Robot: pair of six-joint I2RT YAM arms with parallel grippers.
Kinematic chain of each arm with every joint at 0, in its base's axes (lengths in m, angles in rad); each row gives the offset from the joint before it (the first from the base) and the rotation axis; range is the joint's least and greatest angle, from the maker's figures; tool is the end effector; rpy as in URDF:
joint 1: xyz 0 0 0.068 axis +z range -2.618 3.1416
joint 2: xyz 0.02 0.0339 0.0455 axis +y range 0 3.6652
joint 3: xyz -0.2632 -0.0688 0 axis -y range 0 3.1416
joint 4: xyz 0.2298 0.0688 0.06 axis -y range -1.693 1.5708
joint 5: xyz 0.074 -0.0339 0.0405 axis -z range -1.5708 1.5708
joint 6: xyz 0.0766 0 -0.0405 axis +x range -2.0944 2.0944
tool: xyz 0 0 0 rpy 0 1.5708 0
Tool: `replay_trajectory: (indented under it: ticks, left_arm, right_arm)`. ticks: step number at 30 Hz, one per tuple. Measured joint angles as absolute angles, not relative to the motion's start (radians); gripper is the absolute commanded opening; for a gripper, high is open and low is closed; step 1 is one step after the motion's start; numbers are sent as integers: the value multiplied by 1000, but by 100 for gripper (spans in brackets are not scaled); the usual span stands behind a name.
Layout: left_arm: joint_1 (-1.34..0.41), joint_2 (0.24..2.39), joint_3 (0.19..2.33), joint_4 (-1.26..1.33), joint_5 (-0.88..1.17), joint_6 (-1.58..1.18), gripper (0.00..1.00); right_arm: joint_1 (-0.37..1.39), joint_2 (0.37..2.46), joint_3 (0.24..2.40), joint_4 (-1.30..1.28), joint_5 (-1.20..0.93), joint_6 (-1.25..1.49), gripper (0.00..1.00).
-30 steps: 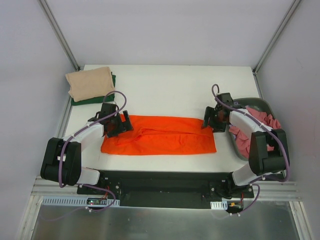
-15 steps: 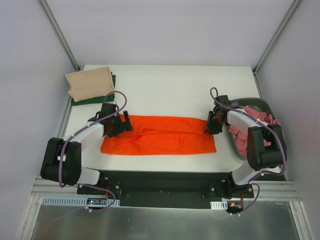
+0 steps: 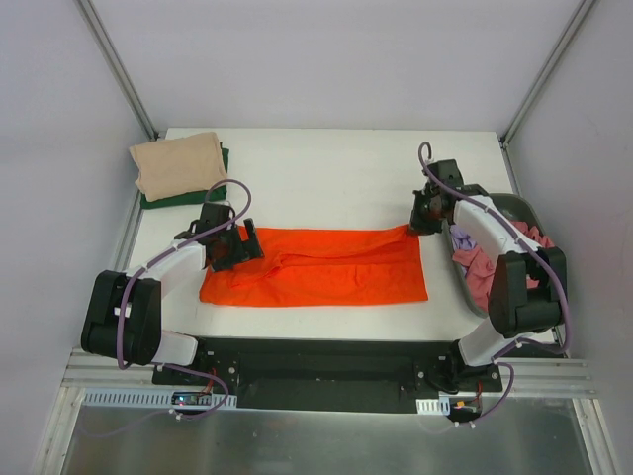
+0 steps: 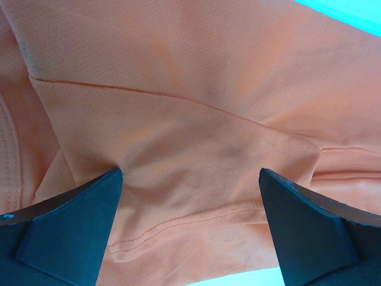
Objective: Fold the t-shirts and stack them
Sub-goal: Fold the other side of the tshirt into a rectangle
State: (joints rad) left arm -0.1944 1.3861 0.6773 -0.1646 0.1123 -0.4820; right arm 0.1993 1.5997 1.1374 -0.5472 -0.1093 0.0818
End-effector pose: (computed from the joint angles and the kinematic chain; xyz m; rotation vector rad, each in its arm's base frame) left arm 0.2746 -0.0628 0.1531 -0.3059 2.4671 -0.4316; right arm 0.3316 0.0755 0.2007 -0.1929 2.5834 0.2449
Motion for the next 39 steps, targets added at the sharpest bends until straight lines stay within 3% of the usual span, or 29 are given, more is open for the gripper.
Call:
replay_trajectory:
  ticks: [14, 15, 16, 17, 22, 27, 30, 39]
  left_arm:
    - [-194, 1390, 682, -170, 94, -482, 99]
    - [-194, 1391, 683, -171, 94, -482, 99]
    - [-194, 1393, 685, -172, 93, -482, 99]
    - [-194, 1394, 686, -173, 93, -482, 99]
    - [-194, 1394, 688, -174, 94, -482, 99]
    - [-194, 1395, 689, -175, 95, -482, 99]
    - [-194, 1398, 692, -178, 95, -482, 99]
    - [-194, 1402, 698, -184, 95, -482, 99]
  right_arm:
    - [198, 1732, 1230, -665, -19, -19, 13]
    - [198, 1747, 1230, -675, -9, -20, 17]
    - [196, 1760, 1230, -686, -1, -20, 29]
    - [196, 1767, 1230, -694, 9, -20, 35]
    - [190, 1777, 1236, -720, 77, -16, 48]
    - [189, 1766, 1261, -737, 100, -20, 67]
    - [189, 1727, 1258, -725, 23, -31, 96]
    - [237, 1618, 1240, -620, -323, -44, 96]
